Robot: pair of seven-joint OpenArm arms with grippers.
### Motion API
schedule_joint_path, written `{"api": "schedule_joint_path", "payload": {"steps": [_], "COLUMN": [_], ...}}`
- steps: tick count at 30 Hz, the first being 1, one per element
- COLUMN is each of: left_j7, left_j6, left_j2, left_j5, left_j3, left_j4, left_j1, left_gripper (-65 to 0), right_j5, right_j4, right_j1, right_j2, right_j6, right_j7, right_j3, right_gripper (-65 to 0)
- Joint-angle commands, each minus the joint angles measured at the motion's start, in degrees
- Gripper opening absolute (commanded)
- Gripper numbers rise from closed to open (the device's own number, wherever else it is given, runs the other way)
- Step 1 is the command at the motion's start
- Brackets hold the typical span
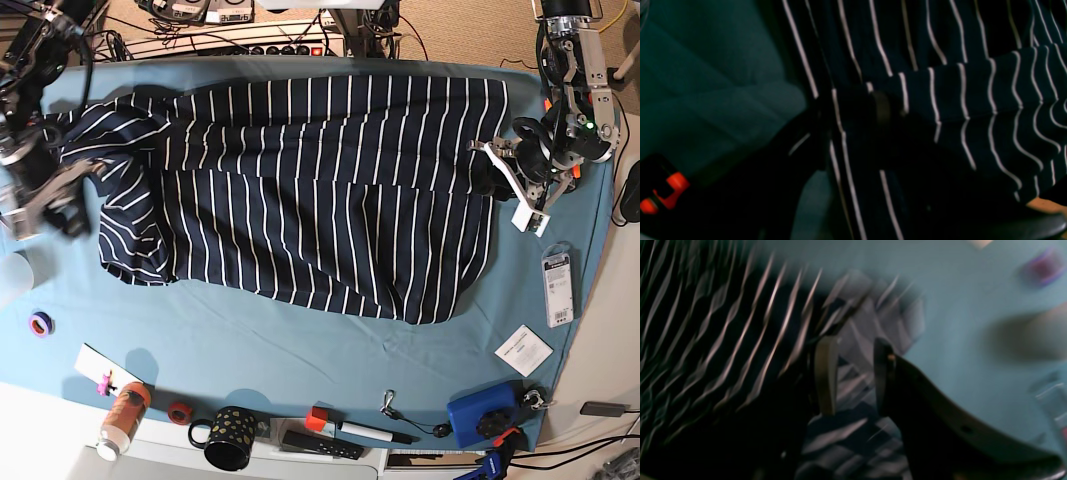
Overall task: Layout the t-shirt on the table in an organized manner, then fold the t-shirt properly
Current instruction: 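Pull the shirt side with the right gripper toward the shirt's hem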
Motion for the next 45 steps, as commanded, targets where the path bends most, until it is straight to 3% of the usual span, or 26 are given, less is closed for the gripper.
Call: {"api": "schedule_joint_path", "payload": {"steps": [1, 3, 8, 14, 19, 23, 26, 30, 35, 40, 45], "left_j7": [-1.07, -1.27, -1.44, -1.44, -1.49, -1.44, -1.03, -0.83, -1.03, -0.98, -1.01], "left_j6": [-0.04, -0.04, -0.04, -0.04, -0.04, -0.04, -0.04, -0.04, -0.04, -0.04, -0.04], "left_j2": [-0.61, -0.59, -0.59, -0.59, -0.59, 0.33, 1.49, 2.78, 3.52, 3.52, 3.52], "left_j5": [-0.63, -0.66, -0.63, -0.63, -0.66, -0.63, -0.70, -0.63, -0.66, -0.63, -0.66], "left_j3": [-0.22, -0.22, -0.22, -0.22, -0.22, -0.22, -0.22, -0.22, -0.22, -0.22, -0.22], "left_j4": [1.01, 1.01, 1.01, 1.01, 1.01, 1.01, 1.01, 1.01, 1.01, 1.01, 1.01], "left_j1": [-0.44, -0.44, -0.42, -0.42, -0.44, -0.42, -0.35, -0.28, -0.28, -0.26, -0.26], "left_gripper": [-45.8, -45.8, -45.8, -45.8, -45.8, -45.8, -45.8, -45.8, -45.8, -45.8, -45.8], "right_j5": [-3.39, -7.08, -7.06, -7.02, -7.06, -7.06, -7.06, -8.63, -8.52, -8.04, -2.99], "right_j4": [-1.01, -6.08, -27.54, -50.66, -59.14, -59.56, -58.75, -52.22, -40.98, -33.33, -28.22], "right_j1": [3.04, 7.63, 18.60, 29.44, 33.40, 34.23, 35.08, 35.15, 35.12, 34.97, 33.11], "right_j2": [1.14, 1.42, 2.40, 2.32, 1.88, 1.90, 1.88, 1.88, 1.90, 1.90, 1.88], "right_j6": [-3.39, -6.10, -7.17, -7.06, -7.10, -7.06, -7.02, -5.22, 1.40, 1.46, 1.46], "right_j7": [2.12, 1.79, 1.57, -2.49, -1.29, -3.02, -3.13, -1.84, 1.49, 1.64, -0.42], "right_j3": [0.44, -0.15, -4.20, -9.29, -15.52, -20.68, -21.09, -21.03, -21.03, -21.03, -21.03], "right_gripper": [-46.5, -46.5, -46.5, -46.5, -46.5, -48.2, -65.0, -65.0, -65.0, -65.0, -65.0]}}
